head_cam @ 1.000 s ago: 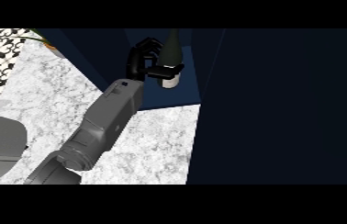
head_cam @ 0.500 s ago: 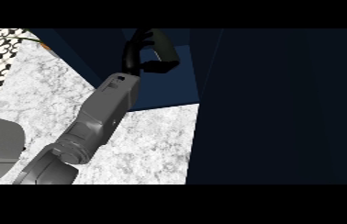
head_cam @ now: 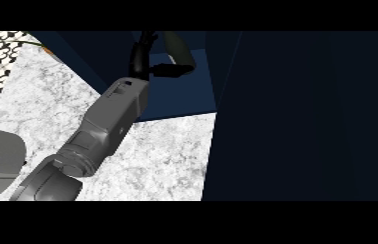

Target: Pick up the wine, place it into the cabinet and close the cabinet

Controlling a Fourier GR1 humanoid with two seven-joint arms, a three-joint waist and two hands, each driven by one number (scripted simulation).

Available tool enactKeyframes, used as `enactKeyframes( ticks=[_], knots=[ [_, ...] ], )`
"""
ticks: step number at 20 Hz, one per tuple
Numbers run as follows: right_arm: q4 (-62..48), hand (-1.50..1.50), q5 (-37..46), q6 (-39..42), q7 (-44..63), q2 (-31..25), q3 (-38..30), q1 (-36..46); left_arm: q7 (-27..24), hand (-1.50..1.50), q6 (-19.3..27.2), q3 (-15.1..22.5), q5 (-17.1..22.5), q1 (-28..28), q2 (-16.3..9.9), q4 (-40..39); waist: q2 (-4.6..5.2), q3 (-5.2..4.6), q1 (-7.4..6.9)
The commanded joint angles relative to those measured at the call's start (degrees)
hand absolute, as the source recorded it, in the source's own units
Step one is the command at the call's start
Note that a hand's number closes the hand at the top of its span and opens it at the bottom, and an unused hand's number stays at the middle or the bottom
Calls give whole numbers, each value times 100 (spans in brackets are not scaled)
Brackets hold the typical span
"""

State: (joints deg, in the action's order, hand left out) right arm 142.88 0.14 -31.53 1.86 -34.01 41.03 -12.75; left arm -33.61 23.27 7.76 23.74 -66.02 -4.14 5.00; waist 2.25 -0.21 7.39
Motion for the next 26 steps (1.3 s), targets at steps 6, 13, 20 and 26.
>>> enactKeyframes(
  ticks=[6, 13, 20, 26],
  knots=[
    [805, -150, -247, 60, 216, -276, -19, -427, -337, 150, -824, -376, 311, -231, 65, 350, -88, 12, -163],
    [1123, -150, -225, -6, 481, -378, -269, -471, -103, -150, -1644, -495, 401, -441, 128, 392, -129, 10, -289],
    [1174, -150, -252, -50, 398, -435, -237, -729, -66, -150, -1568, -454, 428, -385, 406, 574, -209, 19, -435],
    [1361, -150, -48, -193, 649, -494, -194, -726, -148, -150, -1773, -401, 427, -84, 411, 770, -224, 12, -513]
  ],
)
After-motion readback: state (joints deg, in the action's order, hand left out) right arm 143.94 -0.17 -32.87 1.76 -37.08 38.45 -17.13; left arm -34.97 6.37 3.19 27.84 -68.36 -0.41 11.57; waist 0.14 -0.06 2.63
